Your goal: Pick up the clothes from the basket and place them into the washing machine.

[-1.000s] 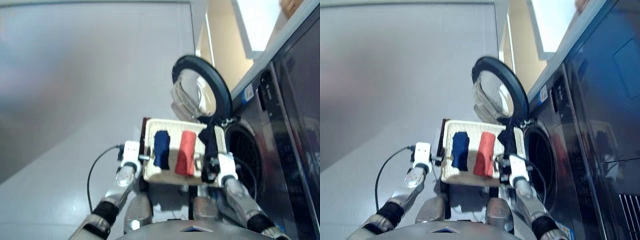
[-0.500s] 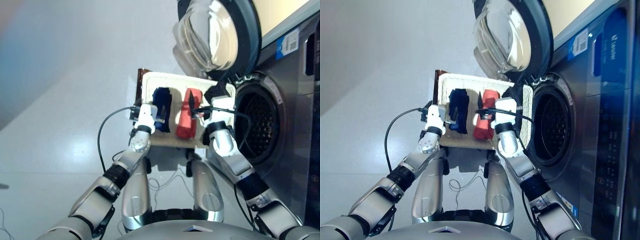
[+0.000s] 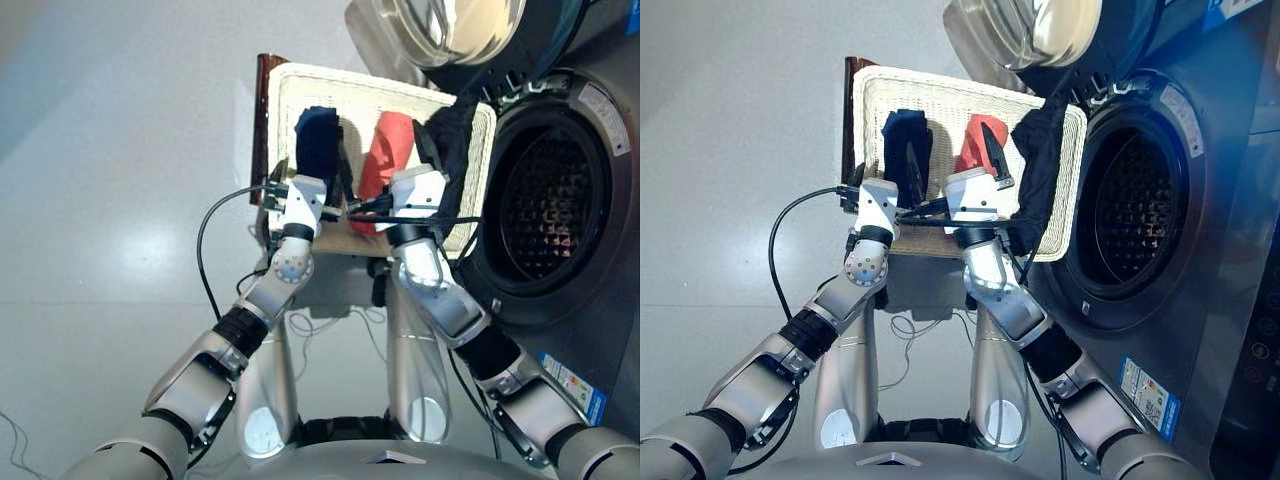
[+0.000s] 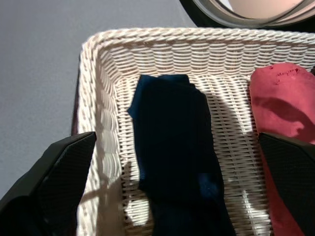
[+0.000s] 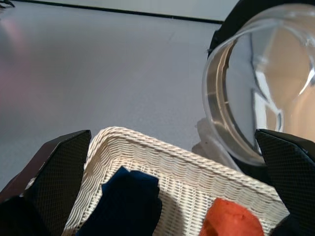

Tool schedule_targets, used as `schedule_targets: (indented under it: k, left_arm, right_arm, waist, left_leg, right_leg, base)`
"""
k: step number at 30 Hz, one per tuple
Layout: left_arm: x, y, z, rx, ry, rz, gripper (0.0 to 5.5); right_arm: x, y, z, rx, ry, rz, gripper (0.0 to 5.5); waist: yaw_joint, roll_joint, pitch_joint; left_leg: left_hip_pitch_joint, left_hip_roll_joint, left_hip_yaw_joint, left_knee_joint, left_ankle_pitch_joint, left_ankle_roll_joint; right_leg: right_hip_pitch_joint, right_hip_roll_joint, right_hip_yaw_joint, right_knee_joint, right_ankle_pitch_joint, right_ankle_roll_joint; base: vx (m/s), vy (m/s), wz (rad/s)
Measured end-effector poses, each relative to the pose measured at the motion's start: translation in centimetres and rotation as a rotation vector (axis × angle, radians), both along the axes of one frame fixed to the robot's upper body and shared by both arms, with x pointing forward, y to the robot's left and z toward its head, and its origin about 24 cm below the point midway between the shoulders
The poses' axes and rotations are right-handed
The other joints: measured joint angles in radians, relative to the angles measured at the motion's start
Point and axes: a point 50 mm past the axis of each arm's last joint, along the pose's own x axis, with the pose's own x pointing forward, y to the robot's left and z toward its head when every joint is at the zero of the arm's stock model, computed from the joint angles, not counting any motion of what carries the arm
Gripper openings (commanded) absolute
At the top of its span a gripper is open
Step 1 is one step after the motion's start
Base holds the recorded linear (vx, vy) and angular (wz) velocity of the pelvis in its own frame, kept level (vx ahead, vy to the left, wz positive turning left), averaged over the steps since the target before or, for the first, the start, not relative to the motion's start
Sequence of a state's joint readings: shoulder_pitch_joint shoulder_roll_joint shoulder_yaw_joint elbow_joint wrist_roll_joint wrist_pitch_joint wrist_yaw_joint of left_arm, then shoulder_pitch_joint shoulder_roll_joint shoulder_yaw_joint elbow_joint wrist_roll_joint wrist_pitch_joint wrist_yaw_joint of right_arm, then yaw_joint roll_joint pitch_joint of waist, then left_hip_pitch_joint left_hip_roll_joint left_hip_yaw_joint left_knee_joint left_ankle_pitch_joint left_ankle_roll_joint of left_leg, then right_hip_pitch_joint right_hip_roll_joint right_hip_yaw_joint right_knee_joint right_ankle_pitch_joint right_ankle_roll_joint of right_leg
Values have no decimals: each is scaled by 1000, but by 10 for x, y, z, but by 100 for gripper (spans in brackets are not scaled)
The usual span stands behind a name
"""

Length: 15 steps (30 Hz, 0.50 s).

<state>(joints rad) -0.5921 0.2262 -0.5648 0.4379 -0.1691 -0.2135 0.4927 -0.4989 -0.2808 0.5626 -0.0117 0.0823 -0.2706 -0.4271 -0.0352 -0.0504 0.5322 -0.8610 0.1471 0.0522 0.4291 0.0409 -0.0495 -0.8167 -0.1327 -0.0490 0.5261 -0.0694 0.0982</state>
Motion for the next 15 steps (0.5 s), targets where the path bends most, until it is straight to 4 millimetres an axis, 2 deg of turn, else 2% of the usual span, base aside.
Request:
schedule_targets:
  k: [3, 12, 15]
  left_arm:
    - [4, -1, 4, -8, -7, 13, 550]
    - [19, 0, 1, -112, 89, 82, 550]
    - [24, 4, -1, -152, 125, 107, 550]
  right_arm:
    - [0, 6, 8, 2, -28, 19, 550]
    - [-2, 20, 19, 14, -67, 60, 550]
    - [-3, 22, 18, 11, -67, 67, 550]
  waist:
    - [-18, -6, 1]
    - [-26, -13, 0]
    - [-31, -18, -1]
  left_leg:
    - [-30, -1, 1, 16, 2, 3]
    - [-81, 4, 2, 43, -9, -2]
    - [-102, 6, 4, 63, -16, 2]
  right_leg:
    - [-29, -1, 0, 12, 0, -3]
    - [-84, 1, 7, 35, -5, -1]
    - [-107, 2, 13, 52, -10, -4]
  base:
    - [0, 0, 0]
    - [0, 0, 0]
    - [47, 11, -28]
